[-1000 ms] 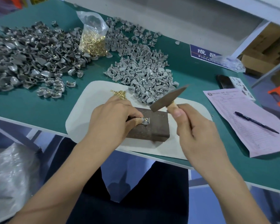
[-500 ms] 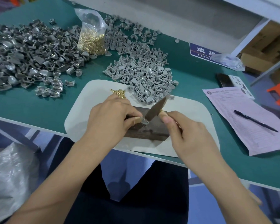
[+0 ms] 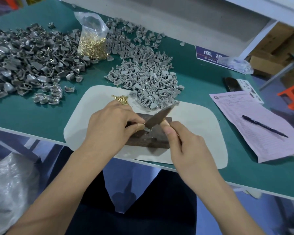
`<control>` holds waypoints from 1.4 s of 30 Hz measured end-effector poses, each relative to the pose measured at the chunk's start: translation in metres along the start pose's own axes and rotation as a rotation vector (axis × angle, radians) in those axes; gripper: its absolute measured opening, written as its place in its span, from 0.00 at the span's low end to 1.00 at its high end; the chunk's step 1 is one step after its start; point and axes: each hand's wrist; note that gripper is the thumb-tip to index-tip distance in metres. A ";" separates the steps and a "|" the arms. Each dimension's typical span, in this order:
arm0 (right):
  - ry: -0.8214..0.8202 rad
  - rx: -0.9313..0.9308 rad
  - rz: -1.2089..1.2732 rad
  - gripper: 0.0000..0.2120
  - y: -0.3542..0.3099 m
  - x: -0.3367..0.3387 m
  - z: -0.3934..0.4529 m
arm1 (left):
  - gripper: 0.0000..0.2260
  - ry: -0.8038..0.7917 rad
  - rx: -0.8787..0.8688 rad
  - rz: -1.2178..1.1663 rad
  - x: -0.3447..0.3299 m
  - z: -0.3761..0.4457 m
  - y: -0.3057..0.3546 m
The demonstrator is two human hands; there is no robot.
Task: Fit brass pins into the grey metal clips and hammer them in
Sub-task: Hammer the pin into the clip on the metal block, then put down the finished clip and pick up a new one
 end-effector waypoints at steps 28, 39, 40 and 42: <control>0.053 0.241 0.102 0.04 -0.050 -0.078 0.048 | 0.05 0.119 0.183 -0.282 0.009 -0.014 -0.054; -0.354 0.237 -0.003 0.03 -0.113 -0.137 0.104 | 0.17 0.270 0.418 -0.354 0.027 -0.023 -0.116; -0.382 0.239 -0.028 0.05 -0.117 -0.141 0.109 | 0.17 0.284 0.429 -0.341 0.027 -0.023 -0.118; -0.400 0.232 -0.056 0.07 -0.123 -0.150 0.118 | 0.15 0.308 0.434 -0.333 0.029 -0.024 -0.122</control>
Point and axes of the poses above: each hand's wrist, its own z-axis towards the middle knuckle, its own x-axis out of the back of the hand, y = z × x, and after that the axes turned 9 degrees about y, right-handed
